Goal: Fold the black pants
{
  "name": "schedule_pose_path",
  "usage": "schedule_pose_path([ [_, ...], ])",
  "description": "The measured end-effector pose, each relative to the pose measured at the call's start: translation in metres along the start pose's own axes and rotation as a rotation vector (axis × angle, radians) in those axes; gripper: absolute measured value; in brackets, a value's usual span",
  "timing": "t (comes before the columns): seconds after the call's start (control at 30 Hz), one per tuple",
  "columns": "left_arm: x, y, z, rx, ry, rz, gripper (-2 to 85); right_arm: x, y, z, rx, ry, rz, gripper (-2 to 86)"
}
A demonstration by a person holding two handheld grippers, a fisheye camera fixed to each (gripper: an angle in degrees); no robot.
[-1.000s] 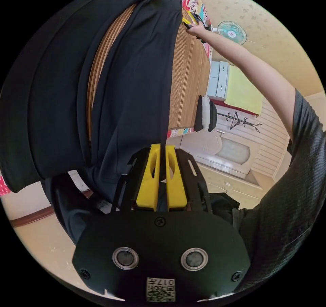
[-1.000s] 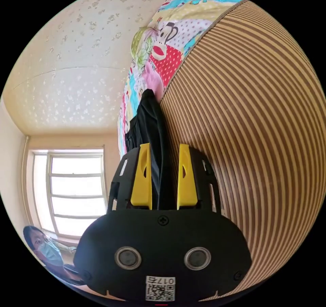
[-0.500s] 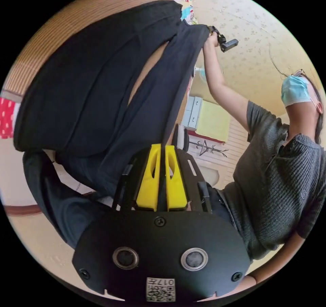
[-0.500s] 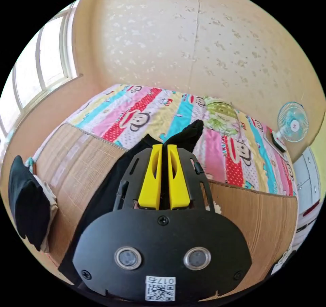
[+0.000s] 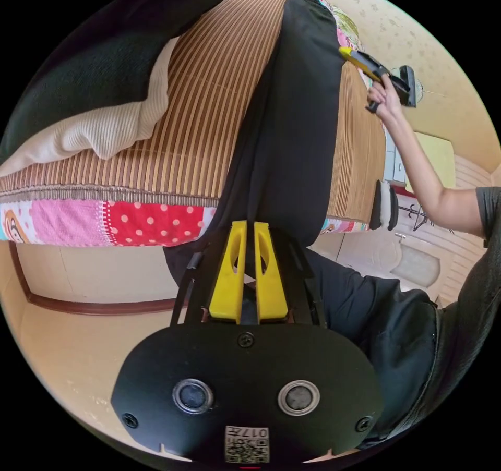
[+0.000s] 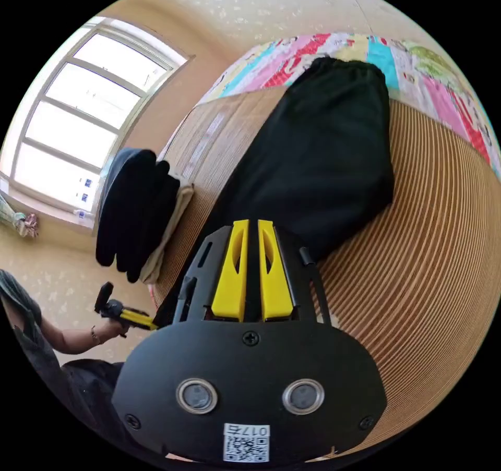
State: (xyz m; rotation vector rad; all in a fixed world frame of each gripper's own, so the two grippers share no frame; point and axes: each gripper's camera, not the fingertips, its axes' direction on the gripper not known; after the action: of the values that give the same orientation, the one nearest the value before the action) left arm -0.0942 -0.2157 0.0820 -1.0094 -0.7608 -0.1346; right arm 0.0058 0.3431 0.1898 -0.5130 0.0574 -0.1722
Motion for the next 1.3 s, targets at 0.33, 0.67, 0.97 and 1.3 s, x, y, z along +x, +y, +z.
schedule_pose_path([
  [0.33, 0.038, -0.017, -0.011, -0.170, -0.039, 0.192, 1.2, -0.105, 0.248, 0.060, -0.408, 0.187, 0.304, 6.3],
  [0.67, 0.033, -0.008, -0.067, -0.126, 0.523, 0.322, 0.0, -0.123, 0.277, -0.016, -0.198, -0.001, 0.423, 1.7],
  [0.97, 0.011, 0.012, -0.044, -0.133, 0.008, 0.016, 3.0, -0.118, 0.296, -0.013, -0.167, -0.029, 0.484, 2.1],
  [1.3, 0.118, -0.038, -0.066, 0.095, -0.054, 0.283, 8.6, -0.047, 0.268, -0.094, 0.060, -0.103, 0.538, 8.6],
])
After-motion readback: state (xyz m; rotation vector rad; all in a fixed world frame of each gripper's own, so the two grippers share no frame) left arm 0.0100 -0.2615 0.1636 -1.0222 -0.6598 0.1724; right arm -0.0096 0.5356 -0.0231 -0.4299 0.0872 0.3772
